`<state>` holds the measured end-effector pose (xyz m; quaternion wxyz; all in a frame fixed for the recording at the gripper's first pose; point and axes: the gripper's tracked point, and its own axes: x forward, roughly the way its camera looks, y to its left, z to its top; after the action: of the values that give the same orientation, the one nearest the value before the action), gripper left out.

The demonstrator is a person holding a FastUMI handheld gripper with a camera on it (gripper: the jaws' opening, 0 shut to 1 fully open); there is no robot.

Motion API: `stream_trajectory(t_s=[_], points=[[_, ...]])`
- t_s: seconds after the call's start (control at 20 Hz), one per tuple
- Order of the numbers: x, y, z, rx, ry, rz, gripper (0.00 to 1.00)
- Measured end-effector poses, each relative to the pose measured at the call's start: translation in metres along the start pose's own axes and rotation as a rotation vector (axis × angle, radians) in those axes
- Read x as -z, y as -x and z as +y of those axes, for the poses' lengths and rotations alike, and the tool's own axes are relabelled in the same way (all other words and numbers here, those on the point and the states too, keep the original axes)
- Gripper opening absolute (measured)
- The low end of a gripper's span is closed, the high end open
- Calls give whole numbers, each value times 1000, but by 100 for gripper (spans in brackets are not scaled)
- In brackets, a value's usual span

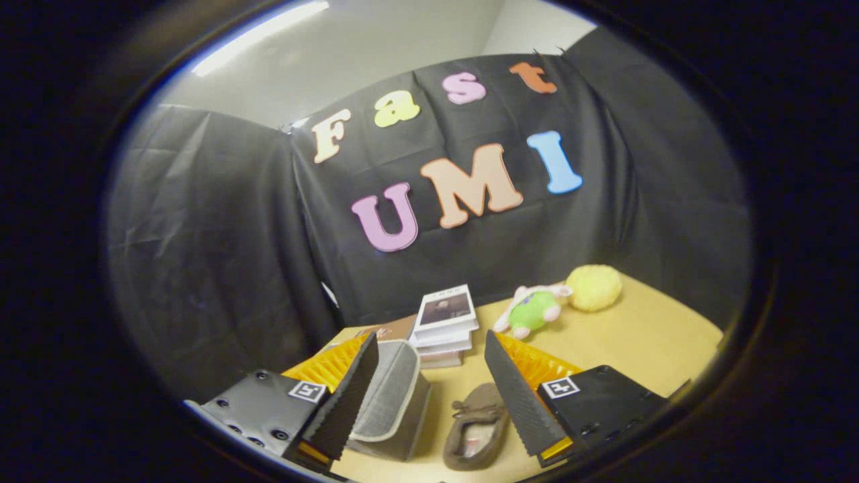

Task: Open the storage box then place both shoes into the box .Put the left shoe in first, then the right shoe, with the right side of both shoes facing outward in a uniform manner.

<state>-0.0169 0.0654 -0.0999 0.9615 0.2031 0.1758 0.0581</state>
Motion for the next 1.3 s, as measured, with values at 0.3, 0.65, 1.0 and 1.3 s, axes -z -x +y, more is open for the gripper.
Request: stream_trajectory(t_s=[0.3, 0.65, 1.0, 1.3], points=[[59, -13, -5, 10, -400, 162, 100], [121, -22, -3, 43, -619, 307, 100], [162, -23, 24, -14, -828, 423, 100], [169, -29, 39, -61, -1006, 463, 100]])
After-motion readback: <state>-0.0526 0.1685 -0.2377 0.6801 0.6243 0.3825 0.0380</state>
